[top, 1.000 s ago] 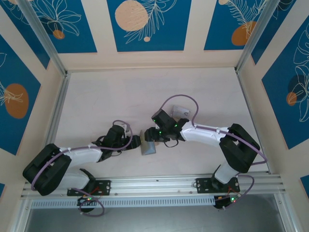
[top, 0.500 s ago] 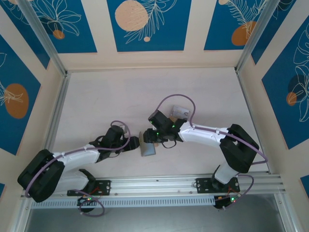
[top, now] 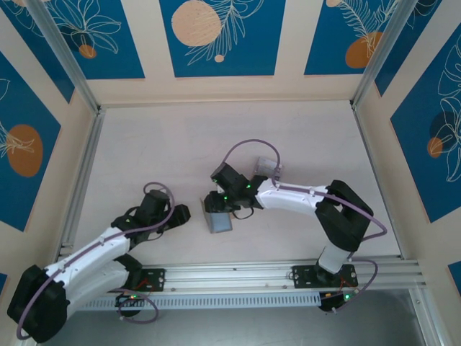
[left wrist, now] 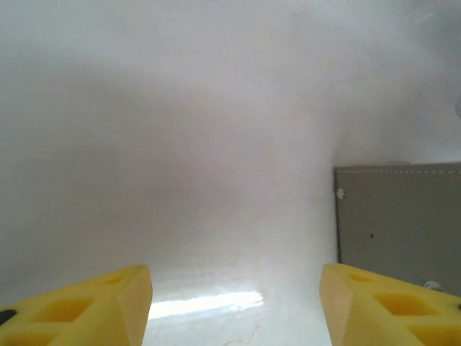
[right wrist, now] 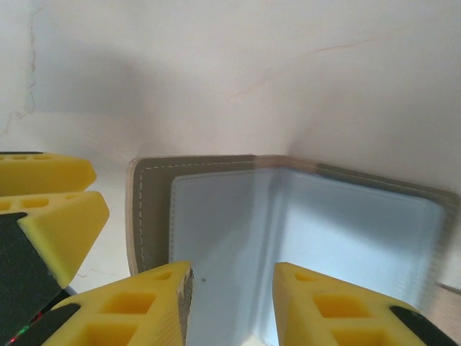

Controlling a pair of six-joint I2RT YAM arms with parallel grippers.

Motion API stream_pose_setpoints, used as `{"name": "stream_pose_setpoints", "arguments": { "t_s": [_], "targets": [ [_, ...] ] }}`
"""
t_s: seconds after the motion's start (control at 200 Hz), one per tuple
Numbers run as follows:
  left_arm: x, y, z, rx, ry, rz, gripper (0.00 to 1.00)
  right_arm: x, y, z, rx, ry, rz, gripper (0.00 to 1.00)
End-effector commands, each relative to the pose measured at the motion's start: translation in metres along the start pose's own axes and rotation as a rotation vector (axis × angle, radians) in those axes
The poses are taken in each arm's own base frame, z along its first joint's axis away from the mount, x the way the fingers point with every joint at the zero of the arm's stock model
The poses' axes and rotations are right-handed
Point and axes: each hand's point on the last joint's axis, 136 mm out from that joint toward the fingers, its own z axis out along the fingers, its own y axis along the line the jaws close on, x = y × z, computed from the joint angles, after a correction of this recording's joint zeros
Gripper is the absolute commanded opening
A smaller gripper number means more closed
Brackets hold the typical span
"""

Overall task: Put the credit cards into the card holder
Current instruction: Open the card holder at the bottom-center of the table.

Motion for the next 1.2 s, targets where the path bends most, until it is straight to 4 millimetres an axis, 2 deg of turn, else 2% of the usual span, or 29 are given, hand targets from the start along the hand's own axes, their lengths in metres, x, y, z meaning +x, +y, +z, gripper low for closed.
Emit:
{"name": "stream_pose_setpoints", "arguments": {
  "t_s": [0.0,0.165,0.375,0.495,0.55,0.725,0.86,1.01,1.195],
  "targets": [
    [-0.005,0.006,-0.018,-0.030,0.006,-0.005,0.60,0.005,0.022,0.019,-0.065,0.055,-0.035,0.36],
    [-0.014,-0.006,-0.034,0.020,0.007,0.020,0.57,0.012,0.023,0.048,-0.078,0.112,-0.026,0.37],
    [-0.014,-0.027,-0.031,0.092,0.061,0.071,0.48,0.015,0.002,0.056,0.016,0.119,-0.037,0.42],
    [-0.013,-0.037,-0.024,0.129,0.084,0.077,0.44,0.018,-0.006,0.060,0.036,0.131,-0.029,0.43],
    [-0.010,-0.042,-0.018,0.138,0.104,0.088,0.42,0.019,-0.005,0.059,0.029,0.133,-0.033,0.47],
    [-0.004,-0.053,-0.001,0.138,0.147,0.120,0.34,0.017,-0.006,0.057,0.035,0.135,-0.040,0.48],
    [0.001,-0.048,0.015,0.102,0.177,0.118,0.29,0.016,-0.004,0.055,-0.020,0.146,-0.023,0.44],
    [0.007,-0.029,0.026,0.032,0.185,0.104,0.20,0.012,-0.001,0.047,-0.051,0.133,-0.023,0.43],
    [0.020,-0.018,0.039,0.015,0.214,0.105,0.19,0.008,0.001,0.038,-0.095,0.126,-0.026,0.42]
  ]
}}
